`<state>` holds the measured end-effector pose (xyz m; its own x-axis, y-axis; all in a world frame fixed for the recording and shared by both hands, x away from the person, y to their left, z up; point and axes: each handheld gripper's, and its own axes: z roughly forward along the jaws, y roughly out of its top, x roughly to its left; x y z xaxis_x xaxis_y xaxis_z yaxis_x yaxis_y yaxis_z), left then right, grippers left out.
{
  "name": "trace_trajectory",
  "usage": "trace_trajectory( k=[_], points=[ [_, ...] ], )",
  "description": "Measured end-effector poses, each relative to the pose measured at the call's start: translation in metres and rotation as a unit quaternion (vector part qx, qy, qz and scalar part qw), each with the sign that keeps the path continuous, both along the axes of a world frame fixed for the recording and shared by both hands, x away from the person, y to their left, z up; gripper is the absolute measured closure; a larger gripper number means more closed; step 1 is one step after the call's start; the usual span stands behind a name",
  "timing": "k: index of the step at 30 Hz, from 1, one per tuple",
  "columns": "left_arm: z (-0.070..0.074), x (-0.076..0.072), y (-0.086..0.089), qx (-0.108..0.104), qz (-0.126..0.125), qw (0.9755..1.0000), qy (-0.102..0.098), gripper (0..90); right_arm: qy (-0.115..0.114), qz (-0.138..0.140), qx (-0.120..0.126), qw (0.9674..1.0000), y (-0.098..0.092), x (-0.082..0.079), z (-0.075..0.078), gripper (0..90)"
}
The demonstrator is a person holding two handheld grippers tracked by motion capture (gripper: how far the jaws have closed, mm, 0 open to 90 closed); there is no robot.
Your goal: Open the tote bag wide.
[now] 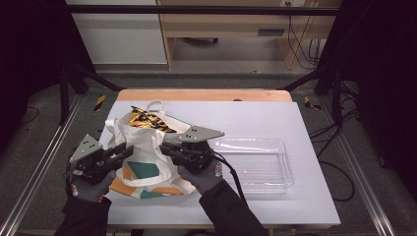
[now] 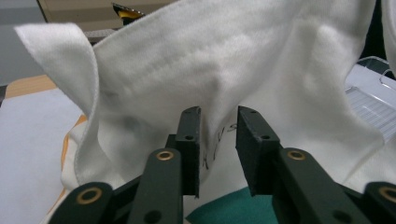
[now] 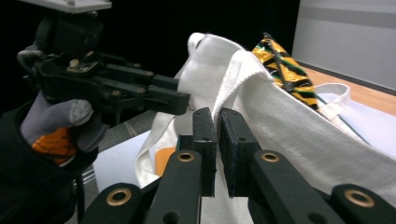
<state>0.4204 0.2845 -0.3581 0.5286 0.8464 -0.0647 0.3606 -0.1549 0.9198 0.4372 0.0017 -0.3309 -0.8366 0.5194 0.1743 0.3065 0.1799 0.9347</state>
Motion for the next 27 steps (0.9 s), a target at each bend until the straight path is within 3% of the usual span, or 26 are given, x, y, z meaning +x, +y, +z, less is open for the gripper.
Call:
trace_trajectory(
  k=[3,8,15,20,27],
  points=[
    [0.0,0.001,-0.001,0.001,0.003,1.0,0.0,70.2,0.002,0.009,0.001,1.0,0.0,-0.002,-0.002,85.2],
    [-0.002,0.0,0.0,0.006,0.006,0.9999,0.009,86.3,0.002,0.01,0.002,0.9999,0.0,-0.003,-0.003,84.8],
    [-0.002,-0.006,0.003,0.006,0.001,1.0,0.008,88.5,-0.003,-0.003,0.014,0.9999,-0.006,-0.002,0.001,76.6],
    [-0.003,-0.014,0.006,0.007,-0.005,0.9999,0.007,88.6,-0.012,-0.013,0.038,0.9991,-0.016,0.0,0.01,75.3],
    [-0.008,-0.025,0.009,0.011,-0.011,0.9999,0.003,88.7,-0.02,-0.04,0.038,0.9983,-0.016,0.007,0.017,88.0]
  ],
)
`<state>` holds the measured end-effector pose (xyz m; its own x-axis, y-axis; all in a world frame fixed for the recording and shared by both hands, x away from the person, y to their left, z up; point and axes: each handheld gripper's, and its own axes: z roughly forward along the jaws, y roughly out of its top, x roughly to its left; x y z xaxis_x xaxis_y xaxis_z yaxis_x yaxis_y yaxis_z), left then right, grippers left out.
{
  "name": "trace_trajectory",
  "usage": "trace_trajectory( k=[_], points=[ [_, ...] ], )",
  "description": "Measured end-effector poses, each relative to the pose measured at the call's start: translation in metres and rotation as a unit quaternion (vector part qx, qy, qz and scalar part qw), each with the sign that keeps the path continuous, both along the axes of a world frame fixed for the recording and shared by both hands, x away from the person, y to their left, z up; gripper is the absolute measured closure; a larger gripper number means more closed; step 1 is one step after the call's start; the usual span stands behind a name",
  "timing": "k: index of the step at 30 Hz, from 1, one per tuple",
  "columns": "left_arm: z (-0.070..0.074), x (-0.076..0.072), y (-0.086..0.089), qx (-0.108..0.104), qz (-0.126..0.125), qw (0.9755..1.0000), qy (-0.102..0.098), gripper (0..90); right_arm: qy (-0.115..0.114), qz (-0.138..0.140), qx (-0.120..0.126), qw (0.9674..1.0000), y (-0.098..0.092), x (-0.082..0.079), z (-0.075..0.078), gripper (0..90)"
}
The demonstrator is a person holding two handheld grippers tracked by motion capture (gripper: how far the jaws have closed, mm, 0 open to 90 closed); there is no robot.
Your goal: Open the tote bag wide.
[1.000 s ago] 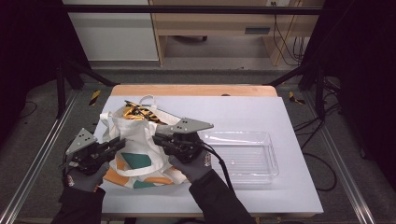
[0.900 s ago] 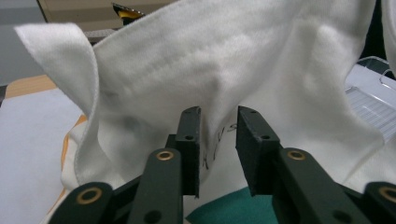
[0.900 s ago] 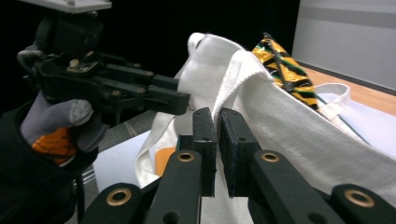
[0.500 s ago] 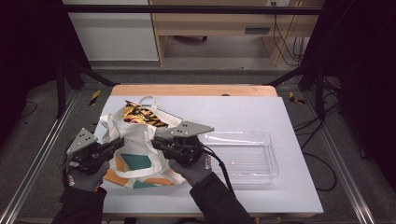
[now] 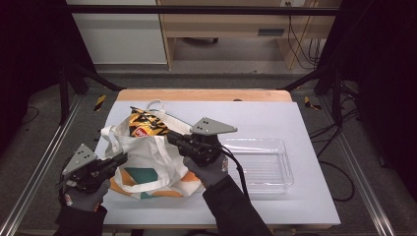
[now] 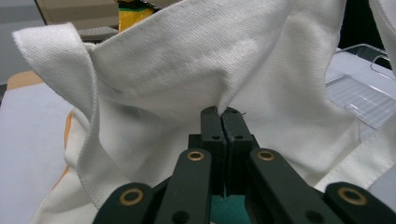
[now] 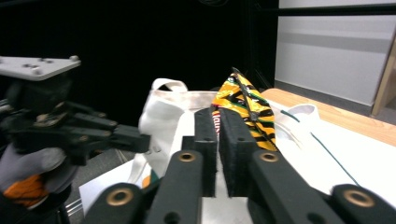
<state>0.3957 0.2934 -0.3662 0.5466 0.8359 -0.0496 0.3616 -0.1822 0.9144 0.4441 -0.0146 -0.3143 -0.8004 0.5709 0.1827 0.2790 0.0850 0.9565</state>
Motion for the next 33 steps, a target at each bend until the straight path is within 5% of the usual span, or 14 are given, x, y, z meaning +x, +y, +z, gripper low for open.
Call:
trace_trajectory(
  k=[7,18,21,27,33],
  points=[
    [-0.007,-0.007,0.003,0.004,-0.006,1.0,0.005,88.7,0.014,-0.004,-0.021,0.9997,0.014,0.01,-0.009,90.0],
    [-0.01,-0.006,0.005,-0.011,-0.009,0.9998,0.013,85.0,0.027,0.018,-0.051,0.9982,0.027,0.001,-0.029,90.0],
    [-0.005,-0.007,0.008,-0.029,-0.009,0.9995,0.009,80.5,0.028,0.023,-0.049,0.9982,0.027,-0.002,-0.032,90.0],
    [0.018,-0.015,0.014,-0.059,0.0,0.9979,-0.028,79.6,0.034,0.035,-0.044,0.9978,0.03,-0.008,-0.039,90.0],
    [0.035,-0.008,0.009,-0.064,0.011,0.9971,-0.04,85.0,0.036,0.048,-0.053,0.9968,0.038,-0.015,-0.047,90.0]
  ],
)
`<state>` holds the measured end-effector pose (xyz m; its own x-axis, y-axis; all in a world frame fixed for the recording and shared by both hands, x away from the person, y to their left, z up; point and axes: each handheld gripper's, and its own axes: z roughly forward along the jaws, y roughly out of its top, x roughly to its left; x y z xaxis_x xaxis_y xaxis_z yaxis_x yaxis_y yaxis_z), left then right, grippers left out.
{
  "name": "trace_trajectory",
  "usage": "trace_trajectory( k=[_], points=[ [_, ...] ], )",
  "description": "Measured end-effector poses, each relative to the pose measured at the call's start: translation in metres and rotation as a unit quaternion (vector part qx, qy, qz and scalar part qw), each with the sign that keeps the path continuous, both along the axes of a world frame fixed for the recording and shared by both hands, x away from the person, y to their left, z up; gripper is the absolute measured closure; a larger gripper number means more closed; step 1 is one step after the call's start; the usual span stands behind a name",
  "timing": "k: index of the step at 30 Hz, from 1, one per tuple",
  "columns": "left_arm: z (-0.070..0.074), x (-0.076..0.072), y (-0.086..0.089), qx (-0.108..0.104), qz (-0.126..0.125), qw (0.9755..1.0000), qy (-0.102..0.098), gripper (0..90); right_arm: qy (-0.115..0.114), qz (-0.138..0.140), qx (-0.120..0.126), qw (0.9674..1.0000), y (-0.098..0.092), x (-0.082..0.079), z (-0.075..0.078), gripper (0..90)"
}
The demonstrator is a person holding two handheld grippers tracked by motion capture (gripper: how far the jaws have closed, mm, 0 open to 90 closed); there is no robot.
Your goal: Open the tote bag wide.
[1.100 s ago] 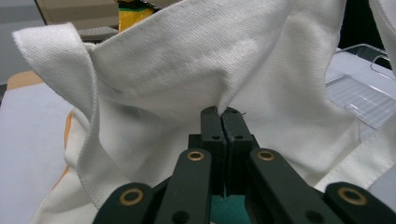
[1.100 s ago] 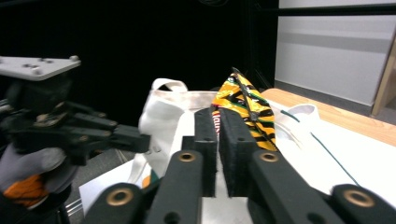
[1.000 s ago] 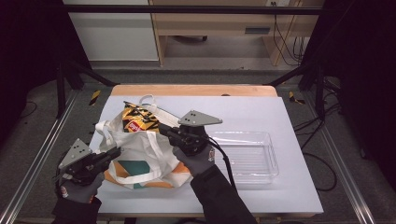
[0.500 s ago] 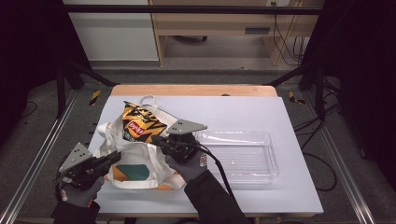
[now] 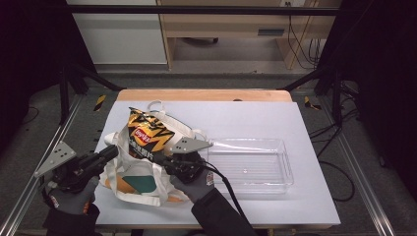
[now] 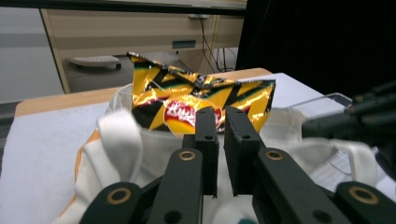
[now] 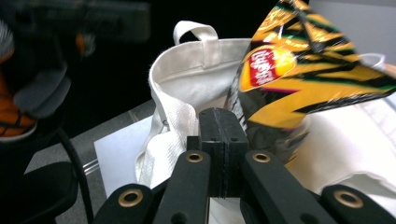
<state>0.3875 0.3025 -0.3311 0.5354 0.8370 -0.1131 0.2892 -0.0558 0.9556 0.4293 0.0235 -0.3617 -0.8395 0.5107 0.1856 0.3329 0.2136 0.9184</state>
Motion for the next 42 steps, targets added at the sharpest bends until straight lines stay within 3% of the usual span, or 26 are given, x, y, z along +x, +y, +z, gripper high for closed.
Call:
trace_trajectory(
  k=[9,18,24,30,38,42],
  points=[
    [-0.013,0.017,-0.019,0.035,-0.015,0.9983,0.044,88.0,0.01,0.022,-0.015,0.9996,0.016,-0.008,-0.017,90.0],
    [-0.035,0.025,-0.018,0.065,-0.012,0.9939,0.088,89.6,0.02,0.03,-0.024,0.9991,0.021,-0.013,-0.03,90.0],
    [-0.045,0.027,-0.015,0.075,-0.007,0.9917,0.104,89.7,0.028,0.033,-0.027,0.9987,0.024,-0.014,-0.038,90.0],
    [-0.059,0.027,-0.015,0.107,0.005,0.9858,0.13,89.8,0.03,0.033,-0.036,0.9984,0.025,-0.014,-0.045,90.0],
    [-0.072,0.03,-0.005,0.111,0.02,0.9804,0.161,89.8,0.023,-0.002,-0.022,0.9995,0.007,-0.006,-0.038,89.9],
    [-0.076,0.031,-0.003,0.118,0.023,0.9776,0.173,89.8,0.019,-0.024,-0.029,0.9991,-0.001,-0.003,-0.04,90.0]
  ],
)
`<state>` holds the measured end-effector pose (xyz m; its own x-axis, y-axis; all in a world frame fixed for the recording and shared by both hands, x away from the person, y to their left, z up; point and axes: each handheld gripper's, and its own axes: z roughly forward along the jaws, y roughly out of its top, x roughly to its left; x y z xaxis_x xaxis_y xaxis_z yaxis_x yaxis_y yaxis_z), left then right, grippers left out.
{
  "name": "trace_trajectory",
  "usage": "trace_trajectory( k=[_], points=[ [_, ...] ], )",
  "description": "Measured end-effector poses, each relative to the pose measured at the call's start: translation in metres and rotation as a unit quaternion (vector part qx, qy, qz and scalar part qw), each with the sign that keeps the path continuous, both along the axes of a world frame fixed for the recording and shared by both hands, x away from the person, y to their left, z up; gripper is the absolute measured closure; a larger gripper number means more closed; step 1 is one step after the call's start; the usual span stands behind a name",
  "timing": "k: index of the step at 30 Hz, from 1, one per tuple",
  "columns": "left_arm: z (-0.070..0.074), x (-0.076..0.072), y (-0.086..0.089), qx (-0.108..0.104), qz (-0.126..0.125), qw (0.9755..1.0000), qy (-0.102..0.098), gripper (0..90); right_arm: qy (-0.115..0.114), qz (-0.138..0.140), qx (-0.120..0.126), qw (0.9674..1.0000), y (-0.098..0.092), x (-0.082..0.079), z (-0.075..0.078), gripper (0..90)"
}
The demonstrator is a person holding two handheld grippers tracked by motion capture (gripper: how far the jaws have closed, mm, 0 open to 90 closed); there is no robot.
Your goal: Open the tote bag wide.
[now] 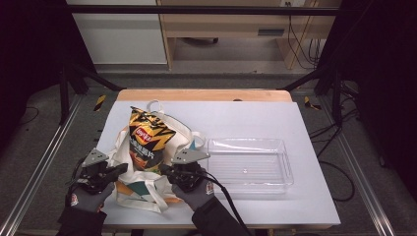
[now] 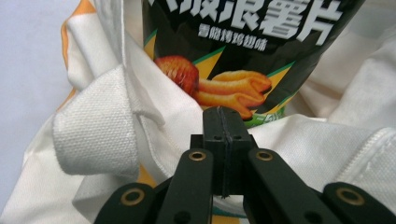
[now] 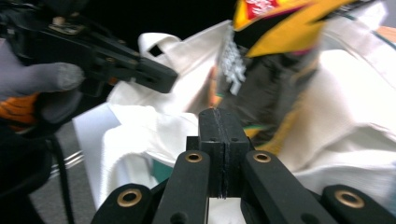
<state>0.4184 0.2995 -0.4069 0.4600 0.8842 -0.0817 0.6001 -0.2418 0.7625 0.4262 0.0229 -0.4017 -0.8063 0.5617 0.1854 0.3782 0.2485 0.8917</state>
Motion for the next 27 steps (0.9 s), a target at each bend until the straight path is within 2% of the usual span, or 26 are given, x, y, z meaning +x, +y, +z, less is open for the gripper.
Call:
trace_trajectory(
  k=[3,10,14,16,21,27],
  points=[
    [-0.003,0.0,0.001,0.016,0.006,0.9999,0.003,89.8,-0.001,-0.008,-0.011,0.9999,-0.001,0.0,-0.004,90.0],
    [-0.011,0.004,0.012,0.019,0.025,0.9995,0.004,89.8,0.003,-0.012,-0.026,0.9996,0.001,-0.001,-0.014,90.0],
    [-0.012,0.005,0.02,0.012,0.035,0.9993,0.001,89.8,0.01,-0.022,-0.037,0.999,0.001,0.0,-0.022,90.0],
    [-0.015,0.007,0.022,0.014,0.034,0.9993,0.005,89.8,0.015,-0.024,-0.038,0.9989,0.002,0.001,-0.026,90.0],
    [-0.022,0.011,0.023,0.037,0.037,0.9985,0.013,89.8,0.021,-0.028,-0.046,0.9984,0.002,0.0,-0.038,90.0],
    [-0.029,0.015,0.026,0.038,0.04,0.9982,0.023,89.8,0.03,-0.035,-0.05,0.9977,0.002,0.0,-0.05,90.0]
  ],
)
